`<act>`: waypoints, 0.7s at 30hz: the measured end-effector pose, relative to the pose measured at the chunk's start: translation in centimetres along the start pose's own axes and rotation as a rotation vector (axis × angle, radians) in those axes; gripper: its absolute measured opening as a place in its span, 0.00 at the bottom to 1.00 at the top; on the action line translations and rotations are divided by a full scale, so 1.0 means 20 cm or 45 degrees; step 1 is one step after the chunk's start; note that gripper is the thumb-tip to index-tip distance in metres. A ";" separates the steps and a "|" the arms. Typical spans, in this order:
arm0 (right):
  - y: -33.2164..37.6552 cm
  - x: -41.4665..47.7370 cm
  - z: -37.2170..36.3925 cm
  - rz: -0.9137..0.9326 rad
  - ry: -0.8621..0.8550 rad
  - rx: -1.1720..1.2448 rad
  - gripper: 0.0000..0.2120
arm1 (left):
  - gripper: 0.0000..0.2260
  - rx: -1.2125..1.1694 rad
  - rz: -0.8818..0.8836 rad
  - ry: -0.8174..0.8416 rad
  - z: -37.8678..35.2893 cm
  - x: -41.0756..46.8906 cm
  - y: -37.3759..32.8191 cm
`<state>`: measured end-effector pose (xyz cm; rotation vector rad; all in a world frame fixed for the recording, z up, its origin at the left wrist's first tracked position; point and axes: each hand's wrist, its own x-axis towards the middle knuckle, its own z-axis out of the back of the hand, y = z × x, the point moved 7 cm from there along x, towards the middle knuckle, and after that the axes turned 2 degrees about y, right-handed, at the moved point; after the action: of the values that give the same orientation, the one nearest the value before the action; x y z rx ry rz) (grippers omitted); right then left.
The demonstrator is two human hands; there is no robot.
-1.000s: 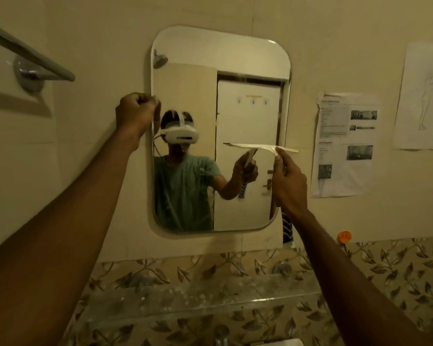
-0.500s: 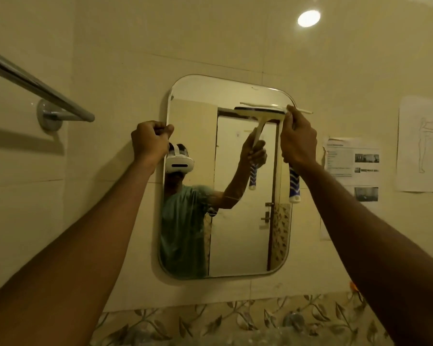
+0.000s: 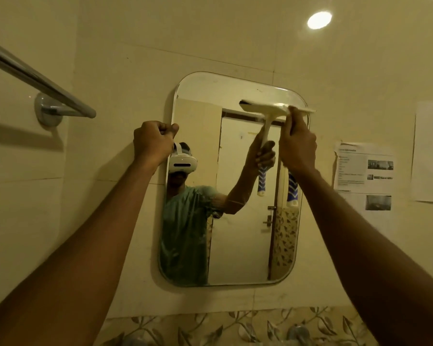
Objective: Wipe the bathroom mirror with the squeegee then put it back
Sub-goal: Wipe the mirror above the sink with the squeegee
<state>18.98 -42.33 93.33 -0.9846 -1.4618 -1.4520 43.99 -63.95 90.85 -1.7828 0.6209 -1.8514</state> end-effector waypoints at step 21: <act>-0.03 -0.19 0.00 -0.047 0.026 0.076 0.15 | 0.18 0.048 -0.062 -0.089 0.00 -0.04 -0.01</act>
<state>19.68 -42.23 89.51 -0.9085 -1.5071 -1.4322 44.04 -63.32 90.38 -1.8444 0.5172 -1.8121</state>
